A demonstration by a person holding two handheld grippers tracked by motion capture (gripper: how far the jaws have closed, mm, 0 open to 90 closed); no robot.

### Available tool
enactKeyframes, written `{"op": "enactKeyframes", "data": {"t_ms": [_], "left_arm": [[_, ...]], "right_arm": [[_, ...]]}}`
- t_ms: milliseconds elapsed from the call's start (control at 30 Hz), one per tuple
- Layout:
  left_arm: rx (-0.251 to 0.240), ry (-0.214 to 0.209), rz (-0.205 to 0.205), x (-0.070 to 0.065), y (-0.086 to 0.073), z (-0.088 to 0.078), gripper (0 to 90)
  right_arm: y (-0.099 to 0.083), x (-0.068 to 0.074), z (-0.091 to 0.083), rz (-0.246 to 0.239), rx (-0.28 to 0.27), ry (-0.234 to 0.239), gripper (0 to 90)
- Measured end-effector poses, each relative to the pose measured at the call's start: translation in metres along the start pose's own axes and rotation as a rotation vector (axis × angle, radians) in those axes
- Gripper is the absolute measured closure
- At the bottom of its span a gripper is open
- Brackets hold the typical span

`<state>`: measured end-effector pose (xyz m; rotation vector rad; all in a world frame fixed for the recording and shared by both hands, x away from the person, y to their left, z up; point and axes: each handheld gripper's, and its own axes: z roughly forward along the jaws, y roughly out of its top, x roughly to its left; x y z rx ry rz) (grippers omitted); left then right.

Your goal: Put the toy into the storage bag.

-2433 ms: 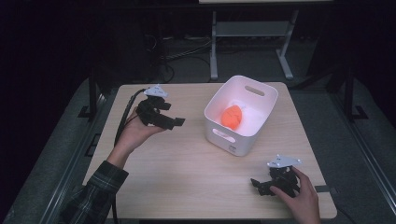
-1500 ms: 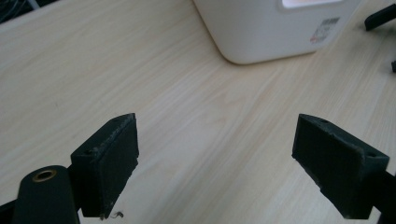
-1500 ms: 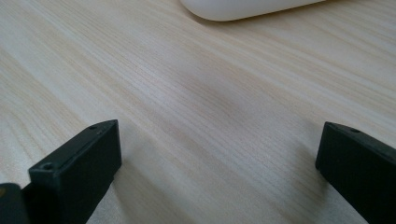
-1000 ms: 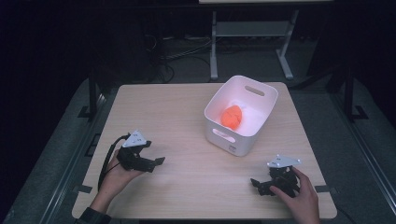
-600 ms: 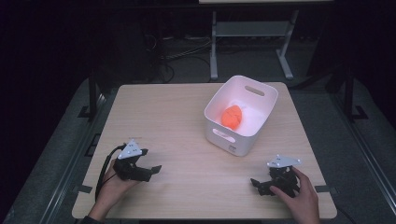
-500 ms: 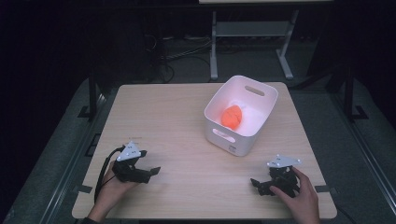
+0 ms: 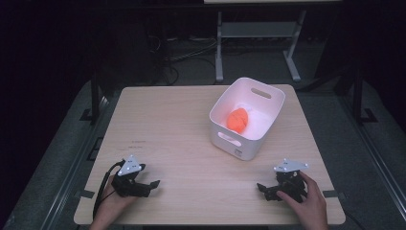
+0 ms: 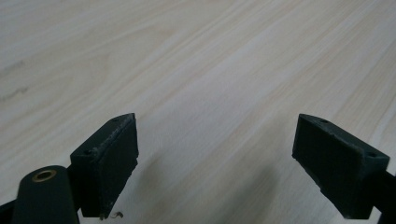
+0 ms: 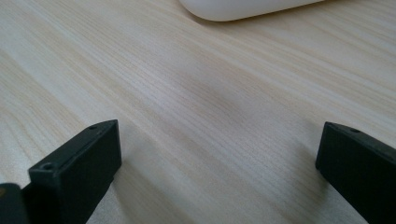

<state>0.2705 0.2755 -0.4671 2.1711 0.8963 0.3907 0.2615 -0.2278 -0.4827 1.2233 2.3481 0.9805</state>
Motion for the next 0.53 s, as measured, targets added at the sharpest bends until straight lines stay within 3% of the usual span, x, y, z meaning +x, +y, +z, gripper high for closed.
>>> {"op": "enactKeyframes", "data": {"t_ms": [133,533], "left_arm": [[0.024,0.011,0.004,0.0005,-0.0077,0.0024,13.3],[0.023,0.016,-0.003,-0.0001,-0.009,0.0015,12.8]], "right_arm": [[0.0,0.0,0.0,0.0,0.0,0.0,0.0],[-0.0001,0.0001,0.0,0.0,0.0,-0.001,0.0]]}}
